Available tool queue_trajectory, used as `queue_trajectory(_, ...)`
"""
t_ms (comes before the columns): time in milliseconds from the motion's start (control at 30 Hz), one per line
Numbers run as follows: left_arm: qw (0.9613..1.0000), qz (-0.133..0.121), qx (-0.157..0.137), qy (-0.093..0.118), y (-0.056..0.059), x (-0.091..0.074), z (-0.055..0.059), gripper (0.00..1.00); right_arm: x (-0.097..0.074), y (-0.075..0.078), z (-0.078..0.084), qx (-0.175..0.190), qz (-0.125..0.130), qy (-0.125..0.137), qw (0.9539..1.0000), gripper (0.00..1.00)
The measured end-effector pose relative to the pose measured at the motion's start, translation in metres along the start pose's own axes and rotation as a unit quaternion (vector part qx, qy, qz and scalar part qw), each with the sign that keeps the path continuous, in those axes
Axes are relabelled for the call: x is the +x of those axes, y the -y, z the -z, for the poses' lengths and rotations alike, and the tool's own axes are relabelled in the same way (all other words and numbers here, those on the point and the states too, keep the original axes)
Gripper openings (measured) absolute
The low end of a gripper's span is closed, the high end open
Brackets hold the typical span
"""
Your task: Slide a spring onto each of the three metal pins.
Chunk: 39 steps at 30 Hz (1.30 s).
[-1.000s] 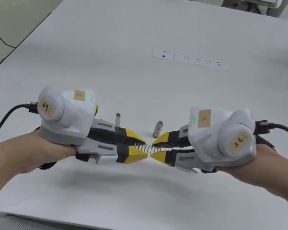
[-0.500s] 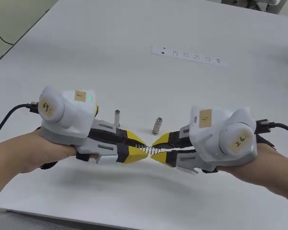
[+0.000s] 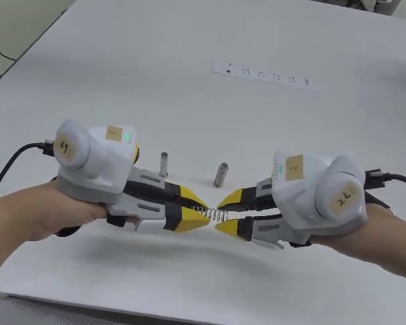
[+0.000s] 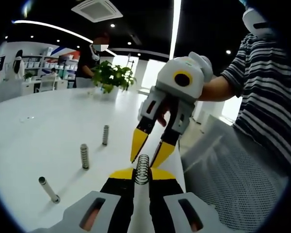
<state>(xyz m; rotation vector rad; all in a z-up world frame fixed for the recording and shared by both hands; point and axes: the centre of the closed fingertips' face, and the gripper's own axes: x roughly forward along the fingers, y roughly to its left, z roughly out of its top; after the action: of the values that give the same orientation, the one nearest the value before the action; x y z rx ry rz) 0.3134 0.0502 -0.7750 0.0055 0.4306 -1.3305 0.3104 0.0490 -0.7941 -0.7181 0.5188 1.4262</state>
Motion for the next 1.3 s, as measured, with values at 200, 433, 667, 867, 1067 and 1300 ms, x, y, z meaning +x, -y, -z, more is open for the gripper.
queue_trajectory(200, 1.0000, 0.003, -0.002, -0.001, 0.001, 0.001, 0.001, 0.02, -0.001, 0.001, 0.000, 0.005, 0.003, 0.006, 1.0000, 0.08)
queue_trajectory(433, 1.0000, 0.004, -0.005, -0.002, 0.002, -0.001, 0.002, 0.02, -0.002, -0.001, -0.004, -0.014, 0.003, 0.011, 0.9998, 0.07)
queue_trajectory(667, 1.0000, 0.004, 0.000, -0.008, 0.002, -0.001, 0.005, 0.02, -0.009, 0.000, -0.010, -0.053, 0.002, 0.002, 0.9986, 0.07)
queue_trajectory(867, 0.9999, 0.004, 0.006, -0.015, 0.004, -0.001, 0.007, 0.02, -0.010, -0.001, -0.013, -0.094, -0.008, -0.018, 0.9954, 0.07)
queue_trajectory(1067, 0.9997, 0.000, 0.010, -0.020, 0.002, -0.002, 0.010, 0.02, -0.010, 0.000, -0.021, -0.105, -0.017, -0.018, 0.9942, 0.07)
queue_trajectory(1300, 0.9995, -0.002, 0.014, -0.029, 0.002, -0.004, 0.014, 0.02, -0.011, -0.003, -0.031, -0.082, -0.028, 0.009, 0.9962, 0.07)
